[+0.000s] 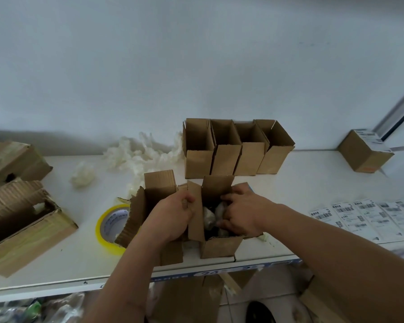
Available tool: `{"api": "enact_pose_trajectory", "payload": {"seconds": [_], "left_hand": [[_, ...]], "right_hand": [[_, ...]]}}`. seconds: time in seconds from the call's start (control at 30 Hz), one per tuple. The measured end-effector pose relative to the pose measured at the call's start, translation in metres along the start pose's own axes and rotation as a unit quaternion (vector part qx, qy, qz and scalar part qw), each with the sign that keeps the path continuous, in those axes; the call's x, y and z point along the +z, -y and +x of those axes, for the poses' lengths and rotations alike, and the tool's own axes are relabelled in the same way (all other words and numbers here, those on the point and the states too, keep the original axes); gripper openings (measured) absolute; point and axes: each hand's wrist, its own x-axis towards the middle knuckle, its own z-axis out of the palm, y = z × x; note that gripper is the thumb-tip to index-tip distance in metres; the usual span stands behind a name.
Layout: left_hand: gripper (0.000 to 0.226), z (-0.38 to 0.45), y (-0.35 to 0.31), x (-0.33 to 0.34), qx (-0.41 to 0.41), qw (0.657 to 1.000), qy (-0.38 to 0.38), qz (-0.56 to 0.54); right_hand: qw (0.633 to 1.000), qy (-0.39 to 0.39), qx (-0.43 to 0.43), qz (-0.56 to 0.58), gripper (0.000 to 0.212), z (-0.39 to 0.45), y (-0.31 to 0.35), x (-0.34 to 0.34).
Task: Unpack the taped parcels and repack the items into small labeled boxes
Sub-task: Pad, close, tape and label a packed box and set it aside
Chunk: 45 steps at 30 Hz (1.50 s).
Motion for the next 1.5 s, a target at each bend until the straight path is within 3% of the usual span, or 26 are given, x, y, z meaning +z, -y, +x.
{"api": "enact_pose_trajectory", "payload": {"seconds": [0.13,0.23,0.33,0.43,0.53,0.6,0.73,0.93,1.07,1.17,1.3,1.4,1.47,1.5], "left_hand": [[0.022,0.000,-0.001,0.003,-0.005,1.000,-0.002,-0.018],[0.023,-0.002,-0.004,0.003,-0.005,1.000,-0.006,-0.019],[0.029,-0.007,-0.009,0.003,0.005,1.000,-0.007,0.000],[0.054,-0.017,-0.020,0.003,0.022,0.998,0.006,0.059],[0.102,-0.027,-0.027,0.004,0.007,0.993,0.059,0.101],[0.122,-0.031,-0.029,0.004,-0.005,0.991,0.082,0.106],[0.104,-0.033,-0.032,0.010,0.004,0.983,0.050,0.174],[0.076,-0.026,-0.029,0.017,0.001,0.978,-0.028,0.206],[0.080,-0.023,-0.028,0.024,0.016,0.972,-0.069,0.225],[0.095,-0.021,-0.029,0.033,0.042,0.964,-0.102,0.243],[0.087,-0.016,-0.032,0.042,0.081,0.962,-0.130,0.224],[0.081,-0.016,-0.035,0.047,0.081,0.973,-0.112,0.187],[0.078,-0.016,-0.038,0.049,0.079,0.980,-0.098,0.156],[0.076,-0.015,-0.039,0.050,0.074,0.984,-0.090,0.137]], "right_hand": [[1.000,-0.005,-0.004,0.002,0.035,0.001,-0.004,0.006],[0.986,-0.075,0.055,0.141,0.042,-0.001,-0.004,0.014],[0.936,-0.185,0.115,0.276,0.049,-0.005,-0.004,0.019],[0.894,-0.291,0.171,0.296,0.048,-0.009,-0.002,0.027],[0.869,-0.336,0.233,0.278,0.046,-0.007,0.005,0.029],[0.859,-0.323,0.266,0.295,0.053,-0.004,0.006,0.027],[0.876,-0.233,0.254,0.337,0.062,-0.002,0.001,0.017],[0.856,-0.265,0.234,0.377,0.052,-0.005,0.000,0.010],[0.832,-0.286,0.226,0.418,0.068,-0.007,0.002,0.021],[0.826,-0.261,0.251,0.433,0.064,-0.009,0.005,0.021],[0.813,-0.243,0.251,0.466,0.055,-0.007,0.005,0.017],[0.731,-0.295,0.266,0.555,0.051,-0.005,0.011,0.016],[0.630,-0.360,0.284,0.627,0.046,-0.004,0.018,0.014],[0.554,-0.396,0.295,0.671,0.047,-0.003,0.022,0.014]]}}
